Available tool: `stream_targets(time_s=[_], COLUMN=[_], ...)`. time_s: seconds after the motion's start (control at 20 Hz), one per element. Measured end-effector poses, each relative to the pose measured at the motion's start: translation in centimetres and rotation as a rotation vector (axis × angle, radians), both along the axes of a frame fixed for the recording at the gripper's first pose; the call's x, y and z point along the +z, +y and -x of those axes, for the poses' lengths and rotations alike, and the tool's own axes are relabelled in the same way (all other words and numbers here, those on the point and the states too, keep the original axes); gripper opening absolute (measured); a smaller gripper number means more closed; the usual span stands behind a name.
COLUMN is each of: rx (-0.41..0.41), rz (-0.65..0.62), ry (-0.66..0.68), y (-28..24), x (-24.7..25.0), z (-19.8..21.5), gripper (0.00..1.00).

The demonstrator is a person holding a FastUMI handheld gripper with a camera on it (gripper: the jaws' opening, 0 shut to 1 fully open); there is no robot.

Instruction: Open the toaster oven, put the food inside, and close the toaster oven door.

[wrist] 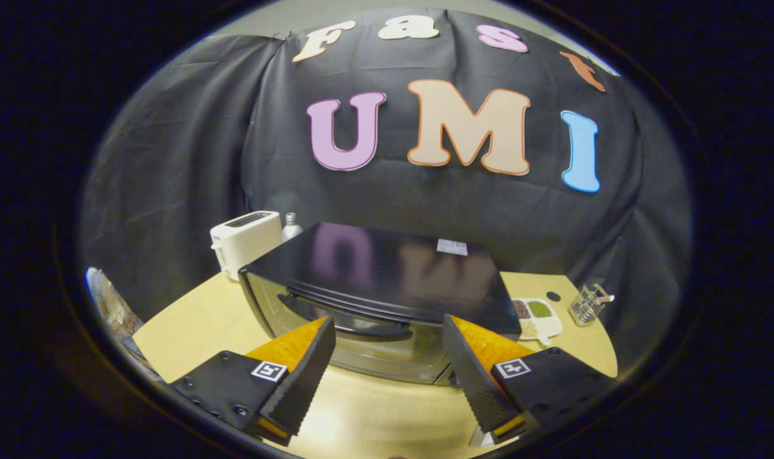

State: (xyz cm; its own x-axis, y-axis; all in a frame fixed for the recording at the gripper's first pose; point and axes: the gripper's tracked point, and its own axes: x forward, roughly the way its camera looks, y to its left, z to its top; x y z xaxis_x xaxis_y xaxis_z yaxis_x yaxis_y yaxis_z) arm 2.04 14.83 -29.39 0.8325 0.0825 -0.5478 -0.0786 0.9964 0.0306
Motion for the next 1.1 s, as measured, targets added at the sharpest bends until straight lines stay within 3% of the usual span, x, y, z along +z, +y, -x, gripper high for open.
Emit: stream_targets(time_s=[0.35, 0.6, 1.1], rx=[-0.006, -0.078, -0.192], rz=[-0.045, -0.090, 0.036], ry=[-0.207, -0.388, -0.503], y=[-1.9, -6.5, -18.8], x=[11.8, 22.3, 31.2], z=[-5.1, -8.8, -9.8], gripper=[1.00, 1.00, 1.00])
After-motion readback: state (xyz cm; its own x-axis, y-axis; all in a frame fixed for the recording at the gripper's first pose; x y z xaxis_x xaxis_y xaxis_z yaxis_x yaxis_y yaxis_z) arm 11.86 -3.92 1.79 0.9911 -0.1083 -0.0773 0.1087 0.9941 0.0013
